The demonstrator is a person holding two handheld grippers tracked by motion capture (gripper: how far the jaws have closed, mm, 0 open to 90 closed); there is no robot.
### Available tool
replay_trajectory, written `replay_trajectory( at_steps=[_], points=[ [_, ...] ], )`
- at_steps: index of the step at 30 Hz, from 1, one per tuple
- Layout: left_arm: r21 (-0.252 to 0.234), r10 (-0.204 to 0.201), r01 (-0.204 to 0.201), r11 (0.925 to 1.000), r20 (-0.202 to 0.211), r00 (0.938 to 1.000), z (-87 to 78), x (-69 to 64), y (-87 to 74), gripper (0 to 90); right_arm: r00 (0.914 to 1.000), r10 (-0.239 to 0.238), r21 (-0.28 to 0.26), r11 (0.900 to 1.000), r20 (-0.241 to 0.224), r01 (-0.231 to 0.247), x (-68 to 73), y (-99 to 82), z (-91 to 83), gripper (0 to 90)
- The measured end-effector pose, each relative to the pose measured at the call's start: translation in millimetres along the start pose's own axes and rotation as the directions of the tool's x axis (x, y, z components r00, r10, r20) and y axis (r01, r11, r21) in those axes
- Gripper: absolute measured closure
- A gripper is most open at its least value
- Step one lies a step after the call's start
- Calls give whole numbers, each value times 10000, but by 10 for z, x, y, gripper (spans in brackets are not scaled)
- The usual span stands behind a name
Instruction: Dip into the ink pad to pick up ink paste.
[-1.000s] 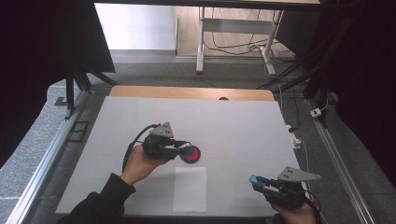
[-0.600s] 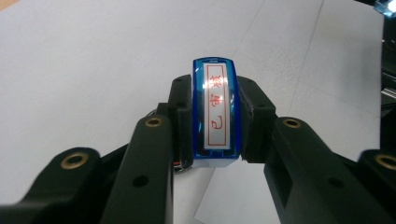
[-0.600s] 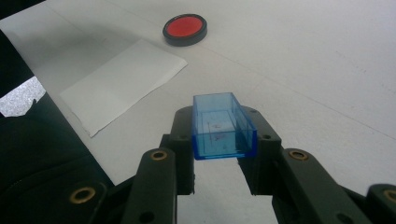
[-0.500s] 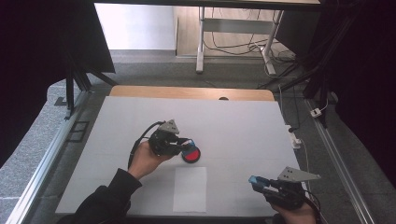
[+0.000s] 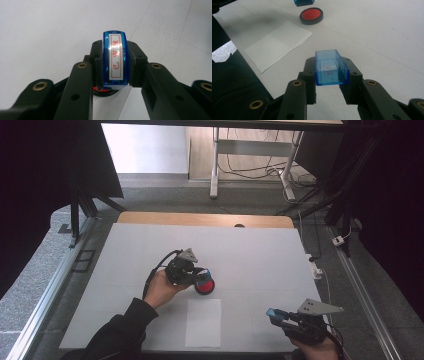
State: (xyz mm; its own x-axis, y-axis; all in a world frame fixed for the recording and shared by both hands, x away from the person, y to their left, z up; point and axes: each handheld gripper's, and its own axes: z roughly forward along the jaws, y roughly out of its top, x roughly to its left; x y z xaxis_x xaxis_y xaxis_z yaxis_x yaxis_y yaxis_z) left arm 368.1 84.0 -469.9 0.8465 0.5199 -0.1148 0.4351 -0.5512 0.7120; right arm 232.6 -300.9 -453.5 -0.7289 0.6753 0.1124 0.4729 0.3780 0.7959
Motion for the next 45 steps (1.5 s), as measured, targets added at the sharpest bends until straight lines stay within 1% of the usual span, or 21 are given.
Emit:
replay_trajectory(
  at_steps=[5,8,13,19,23,28,30,32,34,37,39,45],
  points=[
    [165,-18,18,9999,-26,10000,78,7,-3,702,10000,-19,45,10000,30,18,2,1,-1,690],
    [301,22,-19,9995,-112,9999,112,4,-11,702,10000,-15,45,10000,26,15,2,1,-2,690],
    [373,-108,112,9992,-104,9999,160,16,-38,702,10000,20,24,10000,0,-20,2,-1,-1,690],
    [588,-24,35,9983,-184,9998,207,16,-41,702,10000,33,-20,10000,-44,-33,-2,-2,-1,690],
    [757,136,-106,9971,-393,9991,248,-5,-45,703,10000,38,-18,10000,-43,-38,-3,-2,-1,690],
    [820,213,-176,9965,-437,9988,254,-17,-40,705,10000,43,-23,10000,-61,-43,-4,-3,1,690],
    [926,240,-196,9955,-459,9987,254,-19,-32,706,10000,59,6,10000,-58,-59,-2,-2,-1,690],
    [936,189,-146,9955,-450,9988,259,-20,-28,707,10000,58,21,10000,-56,-58,-1,-2,0,690],
    [1030,252,-204,9945,-453,9987,259,-21,-21,707,10000,34,56,10000,-64,-34,-1,0,-2,690],
    [1228,347,-276,9921,-565,9978,267,-43,5,708,10000,16,78,10000,-59,-16,-1,1,1,690],
    [1340,492,-402,9902,-643,9967,273,-61,21,709,10000,1,99,10000,-14,-1,1,1,0,690],
    [1448,413,-311,9890,-674,9969,279,-67,34,709,10000,21,89,10000,-14,-21,4,1,5,690]
  ],
)
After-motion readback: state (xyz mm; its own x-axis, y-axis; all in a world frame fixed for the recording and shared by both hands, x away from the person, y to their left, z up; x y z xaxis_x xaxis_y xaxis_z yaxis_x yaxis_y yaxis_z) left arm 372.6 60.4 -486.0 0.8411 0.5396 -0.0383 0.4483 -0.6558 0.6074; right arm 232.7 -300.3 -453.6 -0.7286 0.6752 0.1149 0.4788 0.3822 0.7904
